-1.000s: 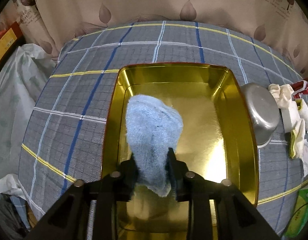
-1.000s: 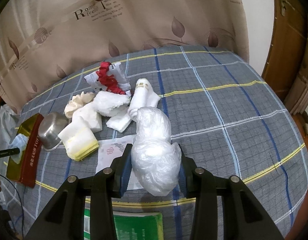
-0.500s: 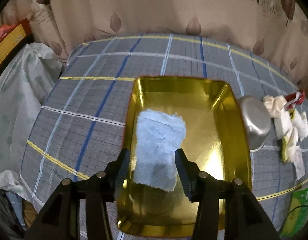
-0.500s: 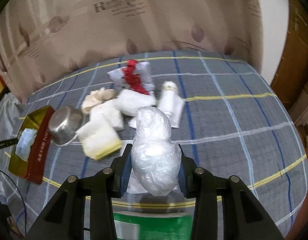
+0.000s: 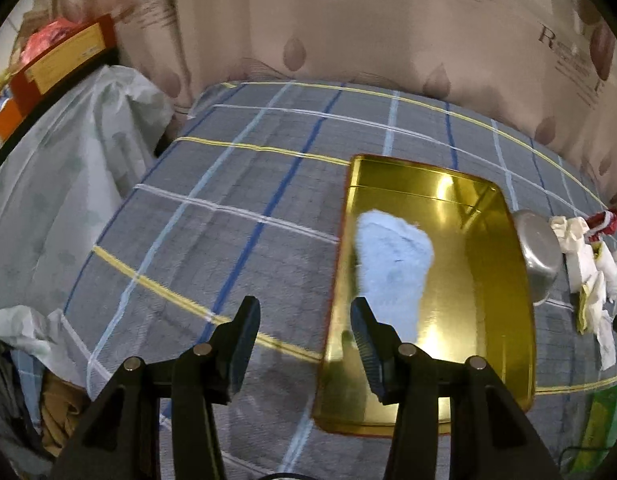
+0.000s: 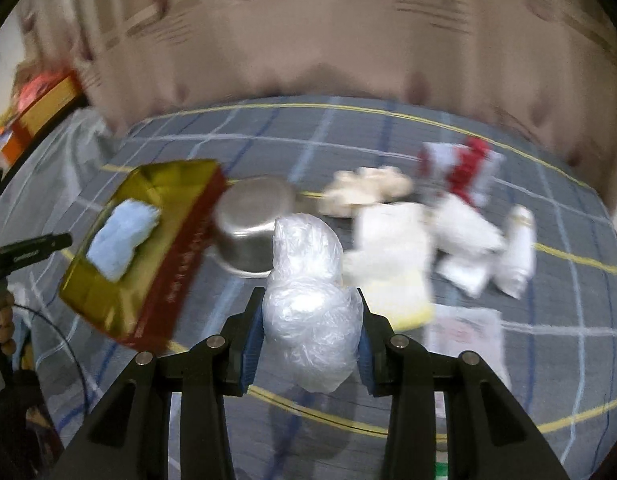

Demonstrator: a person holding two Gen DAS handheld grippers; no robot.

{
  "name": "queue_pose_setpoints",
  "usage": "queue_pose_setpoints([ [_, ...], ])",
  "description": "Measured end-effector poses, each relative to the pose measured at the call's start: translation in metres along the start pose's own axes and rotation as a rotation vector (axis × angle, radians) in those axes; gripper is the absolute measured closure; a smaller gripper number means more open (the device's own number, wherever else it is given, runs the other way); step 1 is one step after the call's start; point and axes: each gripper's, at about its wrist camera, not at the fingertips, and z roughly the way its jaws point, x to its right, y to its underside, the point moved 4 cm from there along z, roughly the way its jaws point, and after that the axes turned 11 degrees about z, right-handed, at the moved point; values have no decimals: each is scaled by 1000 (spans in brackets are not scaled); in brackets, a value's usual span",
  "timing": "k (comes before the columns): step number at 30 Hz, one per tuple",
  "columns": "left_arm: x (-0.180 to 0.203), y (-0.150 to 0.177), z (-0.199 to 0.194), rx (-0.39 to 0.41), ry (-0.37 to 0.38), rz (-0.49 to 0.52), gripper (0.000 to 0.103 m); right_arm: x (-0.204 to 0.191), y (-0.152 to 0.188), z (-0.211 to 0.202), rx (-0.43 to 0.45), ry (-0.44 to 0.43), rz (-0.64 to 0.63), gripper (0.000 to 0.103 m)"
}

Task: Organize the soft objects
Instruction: 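Carry the blue towel into the gold tray and open the left gripper, then lower the wrapped white item into the gold tray and open the right gripper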

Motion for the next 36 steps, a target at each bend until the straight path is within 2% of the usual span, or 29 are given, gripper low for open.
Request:
queue_pose_setpoints([
  [8,-19,8,-6,1,-32,-35,55,-86,7,21,-57,-103,-154,66],
  [14,-32,9,-9,10,-43,-66,55,-135,12,41,-93,-136,-255,66],
  [22,-40,10,-9,10,-32,-92,55,-162,17,74,-147,-129,-284,65],
  [33,-36,12,-7,4,-10,-96,55,-169,23,91,-169,-114,-295,63],
  [36,-33,12,-6,3,-6,-91,55,-169,23,90,-170,-120,-289,54],
])
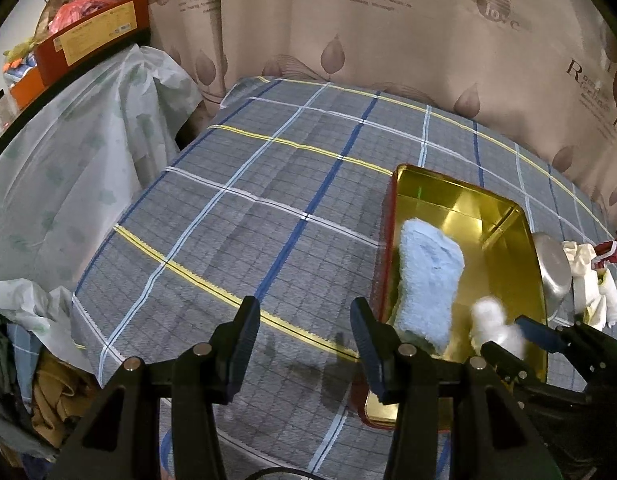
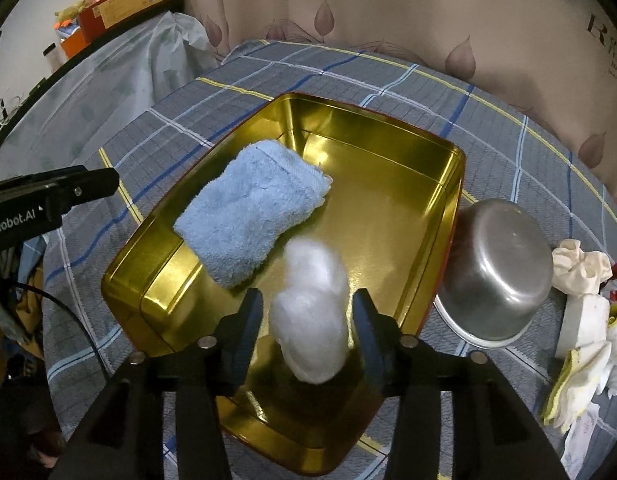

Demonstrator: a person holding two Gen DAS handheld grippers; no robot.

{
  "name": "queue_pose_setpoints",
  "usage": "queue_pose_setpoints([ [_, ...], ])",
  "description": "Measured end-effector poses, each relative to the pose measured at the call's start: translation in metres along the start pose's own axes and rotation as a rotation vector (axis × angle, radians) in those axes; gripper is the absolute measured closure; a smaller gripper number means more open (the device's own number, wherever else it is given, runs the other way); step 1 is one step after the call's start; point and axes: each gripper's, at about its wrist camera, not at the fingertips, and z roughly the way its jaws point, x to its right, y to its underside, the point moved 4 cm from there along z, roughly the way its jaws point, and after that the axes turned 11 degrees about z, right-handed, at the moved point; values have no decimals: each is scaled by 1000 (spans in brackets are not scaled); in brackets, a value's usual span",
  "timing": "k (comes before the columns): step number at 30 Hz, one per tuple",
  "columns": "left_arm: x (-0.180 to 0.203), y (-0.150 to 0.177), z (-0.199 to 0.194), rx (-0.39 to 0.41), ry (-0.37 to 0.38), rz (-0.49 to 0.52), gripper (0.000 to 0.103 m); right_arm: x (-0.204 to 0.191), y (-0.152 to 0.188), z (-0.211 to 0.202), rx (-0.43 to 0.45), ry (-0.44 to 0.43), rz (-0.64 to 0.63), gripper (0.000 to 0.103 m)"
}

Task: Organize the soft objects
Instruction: 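Lower the wrapped white item into the gold tray and open the right gripper, then grasp the printed sanitary pad with the right gripper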

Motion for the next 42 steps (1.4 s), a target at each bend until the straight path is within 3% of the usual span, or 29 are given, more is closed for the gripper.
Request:
queue_pose_setpoints([
  [2,2,0,0,0,5,3,55,1,0,-2,12,0,4,43],
  [12,21,1,-1,7,29,53,55,19,7,-34,60,-12,45,43],
  [17,36,2,-3,13,37,99,55,52,13,-65,94,4,97,43],
  [23,56,3,-10,25,72,146,55,121,27,-100,122,108,180,37],
  [28,75,4,-12,25,81,197,55,198,49,-115,81,223,294,37],
  [33,97,6,-16,26,115,233,55,257,71,-115,12,285,399,36],
  [38,131,5,-23,41,146,304,55,283,85,-99,-63,294,456,21],
  [42,166,5,-25,43,182,379,55,297,90,-90,-104,297,476,18],
])
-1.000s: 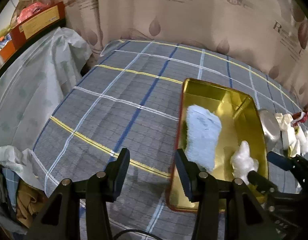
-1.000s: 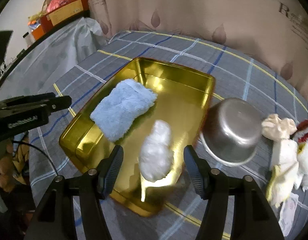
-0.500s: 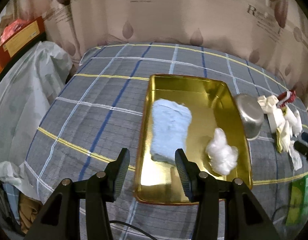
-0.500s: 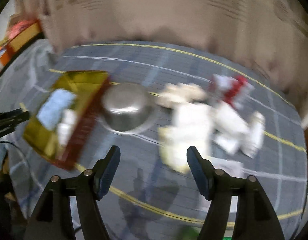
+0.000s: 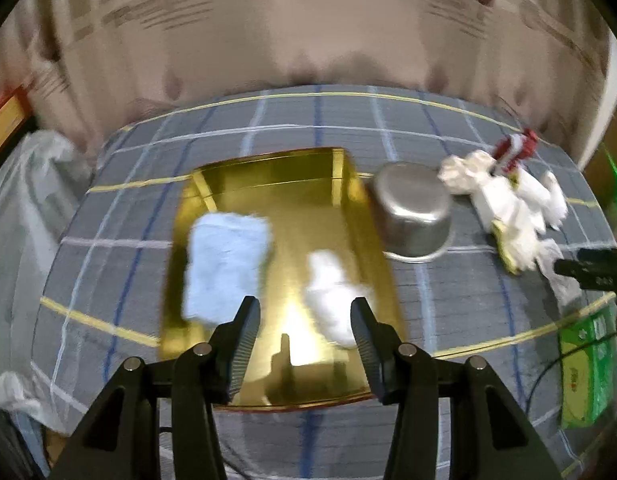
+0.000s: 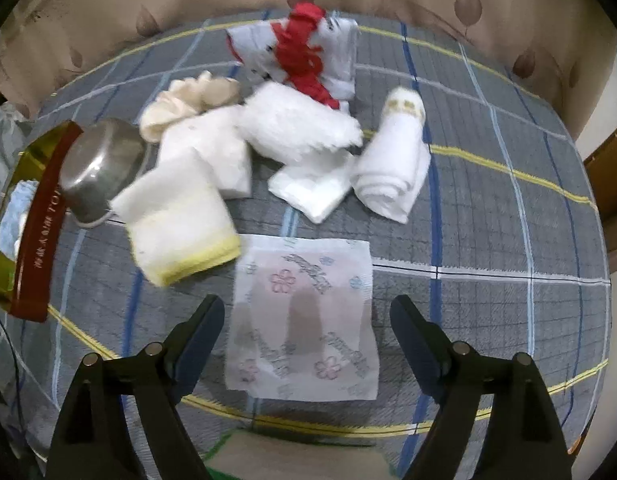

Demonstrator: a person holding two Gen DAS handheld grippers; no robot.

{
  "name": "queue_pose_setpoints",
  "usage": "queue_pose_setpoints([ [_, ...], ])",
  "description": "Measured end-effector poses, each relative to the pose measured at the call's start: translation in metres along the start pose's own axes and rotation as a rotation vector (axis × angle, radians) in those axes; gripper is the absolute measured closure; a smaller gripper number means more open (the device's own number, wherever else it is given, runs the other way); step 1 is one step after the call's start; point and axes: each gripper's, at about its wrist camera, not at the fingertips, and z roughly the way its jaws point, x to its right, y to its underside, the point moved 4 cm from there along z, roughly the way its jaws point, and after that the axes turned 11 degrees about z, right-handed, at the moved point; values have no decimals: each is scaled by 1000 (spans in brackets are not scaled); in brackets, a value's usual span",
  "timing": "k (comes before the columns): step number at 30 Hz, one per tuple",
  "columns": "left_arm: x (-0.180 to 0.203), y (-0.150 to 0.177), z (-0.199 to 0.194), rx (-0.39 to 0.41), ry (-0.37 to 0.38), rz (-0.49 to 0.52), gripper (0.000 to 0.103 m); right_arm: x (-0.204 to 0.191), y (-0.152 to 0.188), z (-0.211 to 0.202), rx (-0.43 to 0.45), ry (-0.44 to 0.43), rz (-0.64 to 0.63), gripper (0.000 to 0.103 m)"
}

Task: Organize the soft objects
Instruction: 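Grasp the printed sanitary pad with the right gripper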

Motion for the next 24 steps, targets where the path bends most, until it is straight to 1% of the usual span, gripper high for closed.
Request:
queue_pose_setpoints([
  [3,24,-9,3,3,30,46,55,4,-2,9,-34,0,-4,16],
  [7,60,-23,10,-1,111,91,55,7,-7,21,-59,9,-11,16],
  [9,73,-28,12,-3,127,116,55,8,-8,24,-66,4,-15,16],
  [12,90,-34,15,-2,129,146,55,8,-10,29,-89,-3,-31,16],
  [15,102,-38,19,-9,141,159,55,5,-9,32,-101,7,-50,21],
  [16,106,-39,21,-12,143,166,55,5,-9,32,-94,6,-54,24],
  [17,108,-40,21,-14,144,171,55,3,-8,31,-90,5,-60,31],
  [19,115,-41,24,-18,148,185,55,1,-5,28,-81,-15,-65,40],
  [21,120,-42,26,-23,157,188,55,-4,-3,26,-70,-20,-66,47],
  [22,122,-42,27,-25,165,192,55,-5,-1,24,-60,-21,-68,55],
  [24,126,-43,29,-27,175,190,55,-5,0,20,-43,-26,-55,66],
])
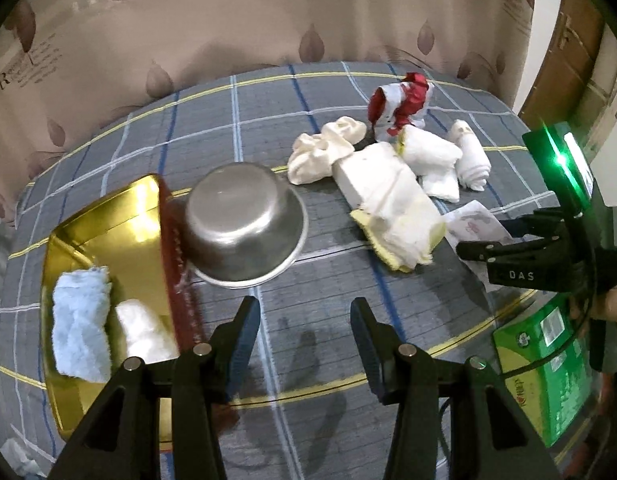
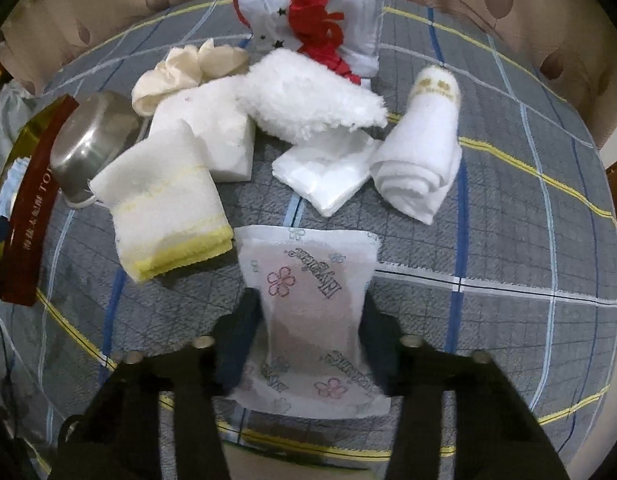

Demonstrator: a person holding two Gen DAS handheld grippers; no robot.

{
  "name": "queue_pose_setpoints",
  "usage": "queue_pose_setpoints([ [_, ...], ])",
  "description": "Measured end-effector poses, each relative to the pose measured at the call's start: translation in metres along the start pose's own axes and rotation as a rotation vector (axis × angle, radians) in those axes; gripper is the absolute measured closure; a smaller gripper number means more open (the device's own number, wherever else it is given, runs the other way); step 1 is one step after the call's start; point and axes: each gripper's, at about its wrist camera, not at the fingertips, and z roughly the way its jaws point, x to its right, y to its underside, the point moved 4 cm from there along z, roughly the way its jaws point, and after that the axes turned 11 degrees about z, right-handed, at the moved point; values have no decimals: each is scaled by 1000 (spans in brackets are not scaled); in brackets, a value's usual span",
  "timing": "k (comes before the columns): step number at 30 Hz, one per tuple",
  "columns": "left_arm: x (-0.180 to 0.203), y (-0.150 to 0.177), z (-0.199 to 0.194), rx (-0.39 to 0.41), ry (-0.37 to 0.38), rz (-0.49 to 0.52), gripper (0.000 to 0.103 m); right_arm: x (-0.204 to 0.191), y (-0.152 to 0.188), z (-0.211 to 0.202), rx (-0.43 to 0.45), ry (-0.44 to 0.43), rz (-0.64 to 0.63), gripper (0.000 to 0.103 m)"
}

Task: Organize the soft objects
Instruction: 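Grasp the printed sanitary pad with the right gripper, then grasp the folded white-and-yellow cloth with the left gripper while the right holds the pad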

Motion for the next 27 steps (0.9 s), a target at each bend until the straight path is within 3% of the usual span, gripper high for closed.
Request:
queue_pose_setpoints([
  [4,5,-5,3,8,10,0,55,13,4,-9,59,11,64,75],
  [11,14,-9,12,13,51,-4,55,33,11,-36,168,49,142,78],
  [15,23,-16,17,25,90,-1,55,35,14,-47,219,15,197,78],
  [19,34,-30,23,43,154,14,55,32,19,-43,217,-21,225,78],
  [27,37,-55,44,35,199,-11,54,30,25,-28,176,-59,231,78],
])
